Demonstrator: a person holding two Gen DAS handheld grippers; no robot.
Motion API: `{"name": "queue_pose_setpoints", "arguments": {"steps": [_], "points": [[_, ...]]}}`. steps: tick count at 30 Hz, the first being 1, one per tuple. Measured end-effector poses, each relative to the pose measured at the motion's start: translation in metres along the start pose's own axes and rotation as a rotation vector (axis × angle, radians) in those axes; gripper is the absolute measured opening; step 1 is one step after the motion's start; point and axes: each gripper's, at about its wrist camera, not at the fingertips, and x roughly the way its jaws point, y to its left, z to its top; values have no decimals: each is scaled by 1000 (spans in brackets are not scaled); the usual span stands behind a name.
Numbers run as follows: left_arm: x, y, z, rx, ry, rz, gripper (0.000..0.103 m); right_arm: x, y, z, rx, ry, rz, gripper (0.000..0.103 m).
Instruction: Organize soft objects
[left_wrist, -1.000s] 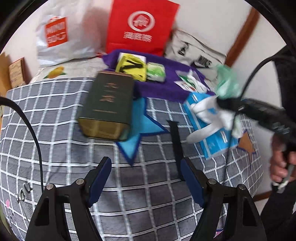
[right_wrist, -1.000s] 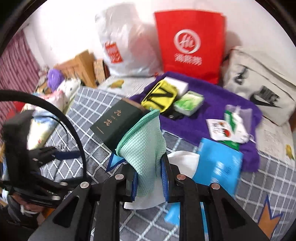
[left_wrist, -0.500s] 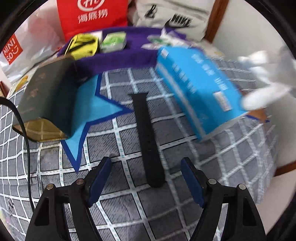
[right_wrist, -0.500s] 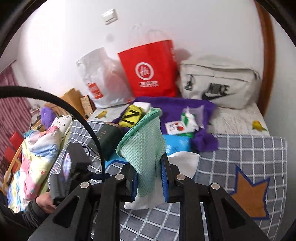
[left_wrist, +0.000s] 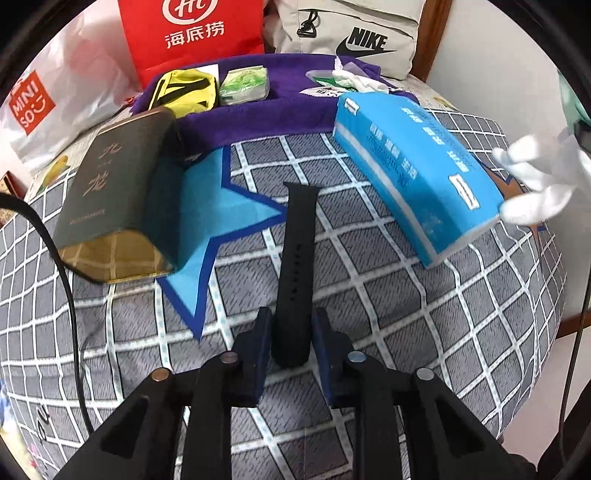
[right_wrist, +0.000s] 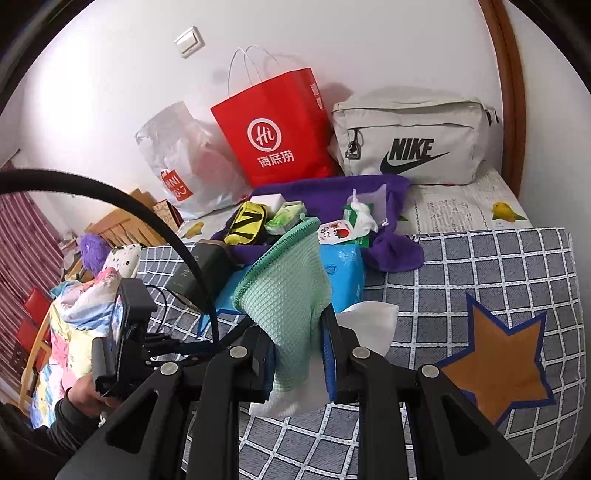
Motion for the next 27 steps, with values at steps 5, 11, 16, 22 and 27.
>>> {"name": "queue_pose_setpoints", "arguments": {"steps": [5,11,16,22,27], "points": [[16,-9,21,10,9,16,55,2,-1,-2,0,1,19,21],[23,-19,25,56,-9,52,22,4,-4,-7,10,14,21,21],[17,-17,17,52,-3,24,20,5,-1,-11,11,24,20,21],[23,-15,22,6,-17,-14,44,3,5,-13,9,21,27,21],[24,-20,27,53,-15,-4,19,1,9,-15,3,23,31,21]]}}
